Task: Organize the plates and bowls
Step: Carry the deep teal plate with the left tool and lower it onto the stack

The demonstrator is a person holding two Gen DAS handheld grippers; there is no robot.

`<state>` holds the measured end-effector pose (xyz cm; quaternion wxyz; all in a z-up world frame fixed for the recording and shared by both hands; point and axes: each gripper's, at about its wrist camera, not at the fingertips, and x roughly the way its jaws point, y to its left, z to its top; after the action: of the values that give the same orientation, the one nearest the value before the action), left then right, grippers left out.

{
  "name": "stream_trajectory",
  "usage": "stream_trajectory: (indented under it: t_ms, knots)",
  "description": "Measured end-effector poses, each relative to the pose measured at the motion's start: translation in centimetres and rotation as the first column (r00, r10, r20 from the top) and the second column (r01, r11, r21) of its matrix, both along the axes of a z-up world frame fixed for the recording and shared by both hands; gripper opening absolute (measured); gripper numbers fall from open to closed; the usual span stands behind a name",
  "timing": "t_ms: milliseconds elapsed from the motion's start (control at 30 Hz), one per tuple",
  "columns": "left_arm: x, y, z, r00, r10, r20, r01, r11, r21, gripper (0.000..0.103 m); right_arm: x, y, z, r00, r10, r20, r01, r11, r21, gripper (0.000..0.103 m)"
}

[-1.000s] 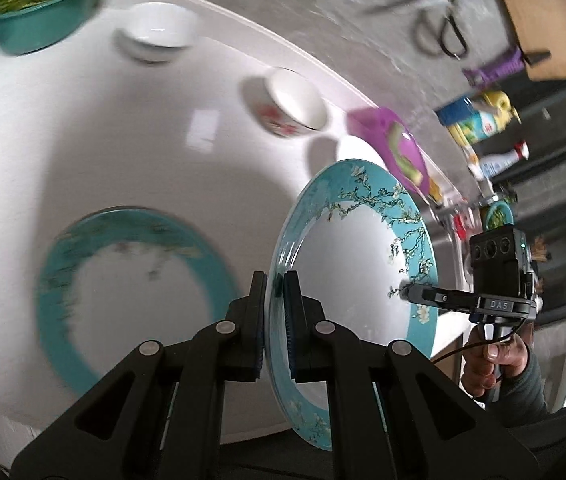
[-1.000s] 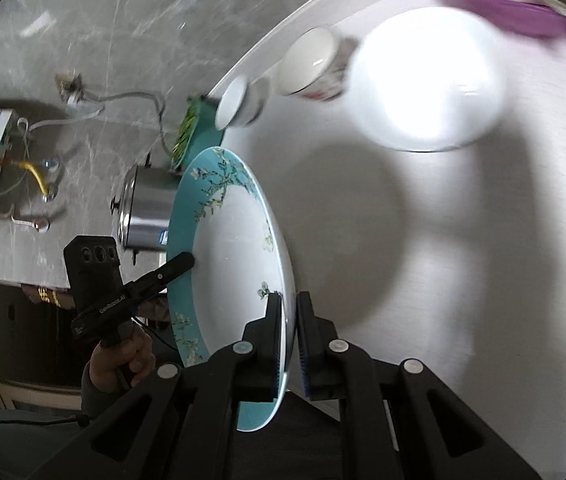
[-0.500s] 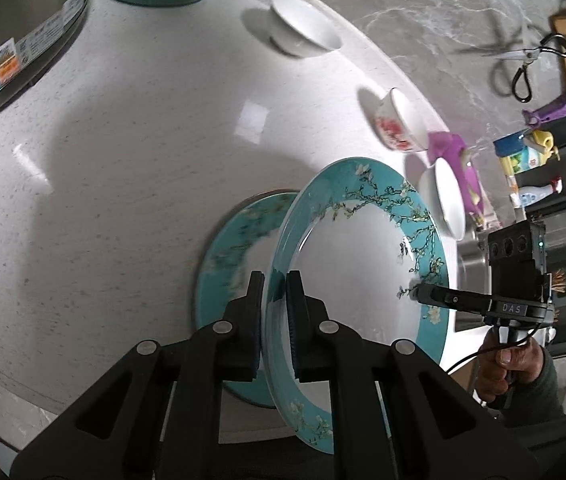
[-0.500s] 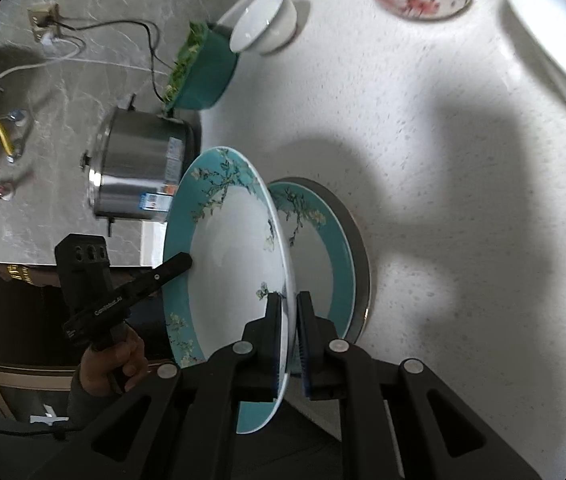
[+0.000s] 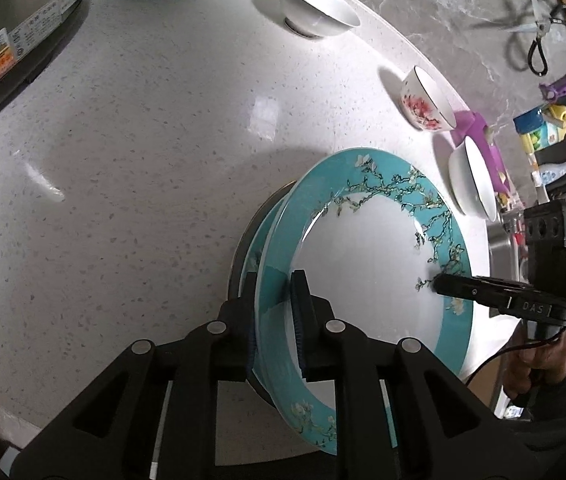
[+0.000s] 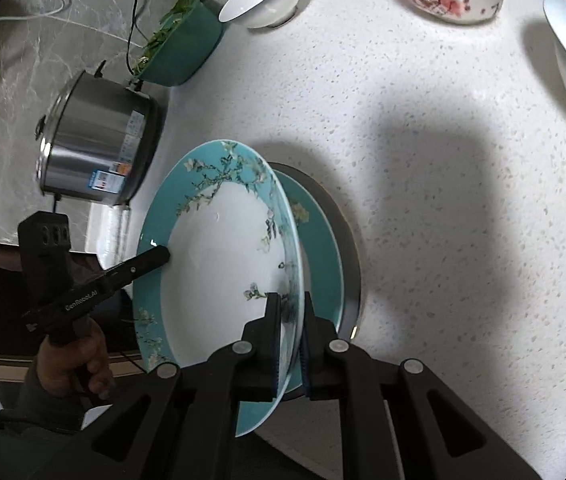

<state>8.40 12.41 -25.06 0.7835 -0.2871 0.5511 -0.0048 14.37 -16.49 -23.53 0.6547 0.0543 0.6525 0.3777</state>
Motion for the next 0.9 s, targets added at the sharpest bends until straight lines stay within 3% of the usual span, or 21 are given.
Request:
stream_trajectory:
  t_ms: [433,667,900]
  knots:
    - [1.0,-1.8,-0.4,0.999,-0.037,0.009,0.036,0.998,0.056,0.015,-0.6,1.1,-0.1,0.989,0.052,0.137,-0.036,0.993,-0.113,0.02]
    - [0.9,-2.3,-0.6,0.998,-0.053,0.021,0.052,0.997,0.058,0.015,-1.0,0.8,-0.5,0.986,0.051,0.158,-0.028,0.989,-0.146,0.027]
    - [1.4,-2.1,-0.6,0.996,-0.076,0.036,0.074,0.996,0.058,0.016,-1.5,1.4,-0.4,0.983,0.029,0.184,0.0,0.988,-0.154,0.028]
